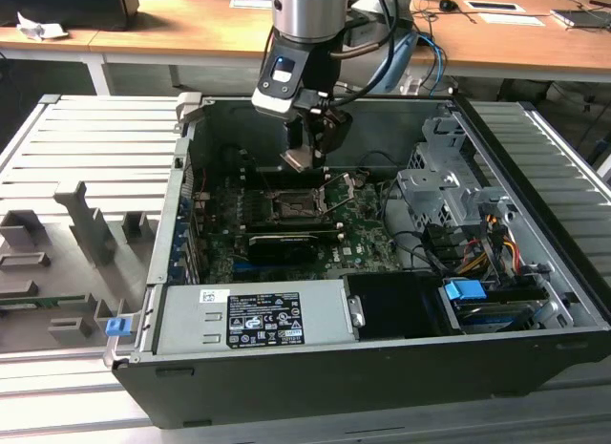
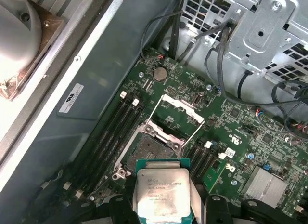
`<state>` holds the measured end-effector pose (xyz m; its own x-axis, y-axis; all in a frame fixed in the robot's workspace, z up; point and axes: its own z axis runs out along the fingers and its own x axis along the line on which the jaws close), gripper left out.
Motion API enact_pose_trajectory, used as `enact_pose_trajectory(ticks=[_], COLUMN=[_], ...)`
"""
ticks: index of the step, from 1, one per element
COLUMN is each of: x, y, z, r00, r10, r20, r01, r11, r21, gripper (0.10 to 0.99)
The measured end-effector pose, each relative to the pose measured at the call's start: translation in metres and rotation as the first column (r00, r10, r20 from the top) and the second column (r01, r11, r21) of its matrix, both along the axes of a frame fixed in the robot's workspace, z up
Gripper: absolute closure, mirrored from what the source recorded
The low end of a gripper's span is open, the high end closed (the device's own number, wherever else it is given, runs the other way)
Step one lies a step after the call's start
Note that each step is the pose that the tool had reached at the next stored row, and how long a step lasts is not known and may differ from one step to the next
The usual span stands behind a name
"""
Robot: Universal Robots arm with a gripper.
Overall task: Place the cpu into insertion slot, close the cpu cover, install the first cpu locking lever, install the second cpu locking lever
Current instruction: 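Place the cpu into insertion slot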
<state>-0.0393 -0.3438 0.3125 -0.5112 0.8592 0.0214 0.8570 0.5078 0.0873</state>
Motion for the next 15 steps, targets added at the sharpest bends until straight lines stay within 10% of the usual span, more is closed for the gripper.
enact_pose_trajectory(ticks=[15], x=[0.0], y=[0.0], z=[-0.0066], r00=[0.9986], r10=[-0.053], r20=[-0.0009], r01=[0.053], r11=[0.9986], r21=[0.0], gripper=[0.557])
